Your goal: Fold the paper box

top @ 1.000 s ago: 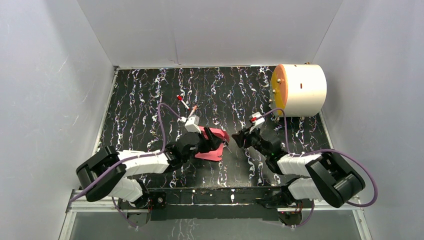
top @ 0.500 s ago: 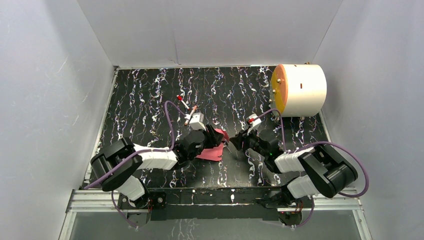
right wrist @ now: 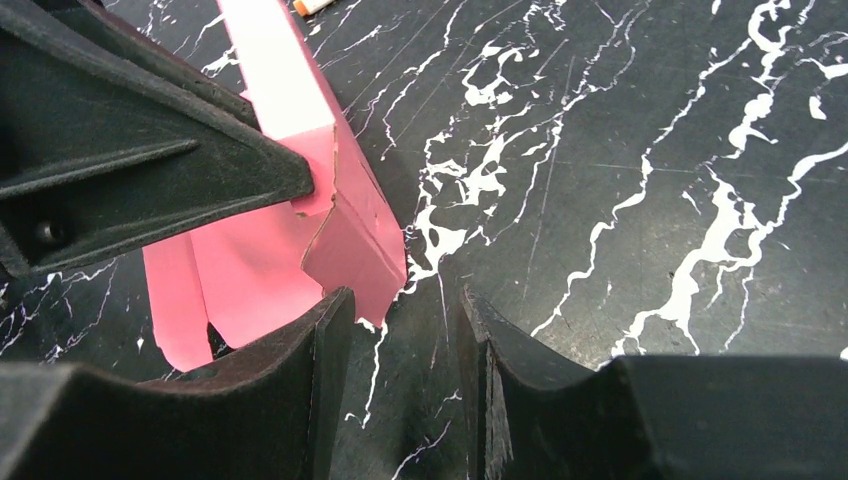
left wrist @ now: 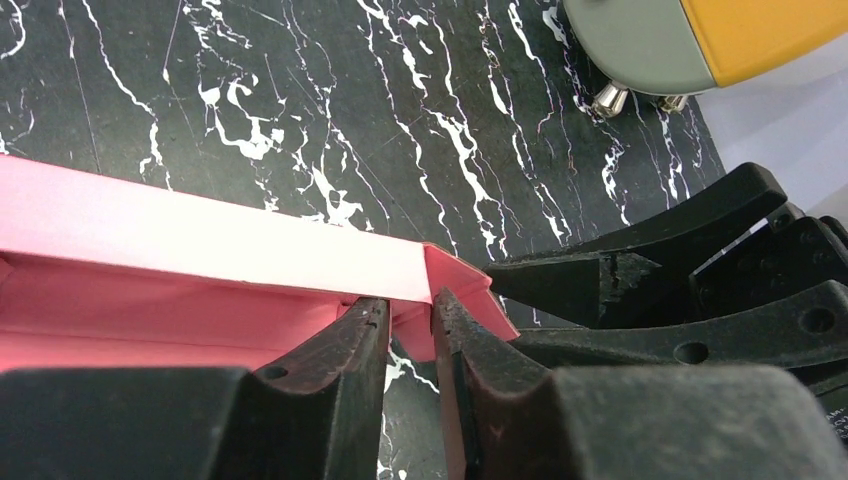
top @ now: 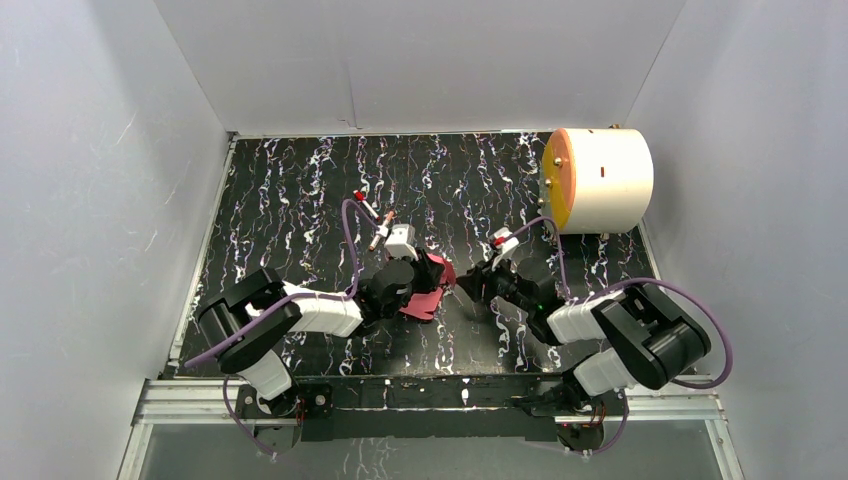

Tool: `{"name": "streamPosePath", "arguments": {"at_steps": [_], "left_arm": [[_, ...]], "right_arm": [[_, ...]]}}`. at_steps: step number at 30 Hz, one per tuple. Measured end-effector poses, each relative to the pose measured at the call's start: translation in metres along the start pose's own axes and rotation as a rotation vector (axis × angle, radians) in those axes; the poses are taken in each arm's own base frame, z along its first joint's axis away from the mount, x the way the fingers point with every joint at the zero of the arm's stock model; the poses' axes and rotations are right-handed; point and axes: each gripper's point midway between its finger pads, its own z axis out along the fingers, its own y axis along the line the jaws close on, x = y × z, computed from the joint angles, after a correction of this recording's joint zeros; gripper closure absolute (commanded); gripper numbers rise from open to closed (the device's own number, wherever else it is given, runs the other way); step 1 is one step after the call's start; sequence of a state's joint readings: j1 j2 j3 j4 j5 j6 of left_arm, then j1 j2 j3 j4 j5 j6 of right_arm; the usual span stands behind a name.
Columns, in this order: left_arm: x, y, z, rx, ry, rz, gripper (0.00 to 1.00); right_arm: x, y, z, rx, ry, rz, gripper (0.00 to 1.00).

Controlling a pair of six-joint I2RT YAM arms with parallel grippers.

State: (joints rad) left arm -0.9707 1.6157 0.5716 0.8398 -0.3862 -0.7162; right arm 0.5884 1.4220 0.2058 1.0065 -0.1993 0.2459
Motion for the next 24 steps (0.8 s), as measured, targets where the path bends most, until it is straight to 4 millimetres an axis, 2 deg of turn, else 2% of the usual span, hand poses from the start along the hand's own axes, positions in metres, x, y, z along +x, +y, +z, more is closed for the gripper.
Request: {"name": "streamPosePath", "arguments": {"at_steps": [5, 10, 18, 24], "left_arm": [[-0.005, -0.002, 0.001, 0.017, -0.019, 0.044, 0.93], [0.001, -0.001, 0.004, 0.026, -0.012, 0.088, 1.00], [0.000, -0.006, 0.003, 0.066, -0.016, 0.117, 1.00], [0.006, 0.000, -0.002, 0.070, -0.006, 0.131, 0.80]], "right_arm": [[0.002, 0.005, 0.005, -0.046, 0.009, -0.024, 0.50], [0.003, 0.012, 0.009, -0.102, 0.007, -0.056, 0.50], [-0.002, 0.021, 0.020, -0.180, -0.021, -0.109, 0.55], [-0.003, 0.023, 0.028, -0.210, -0.036, -0.126, 0.55]]}}
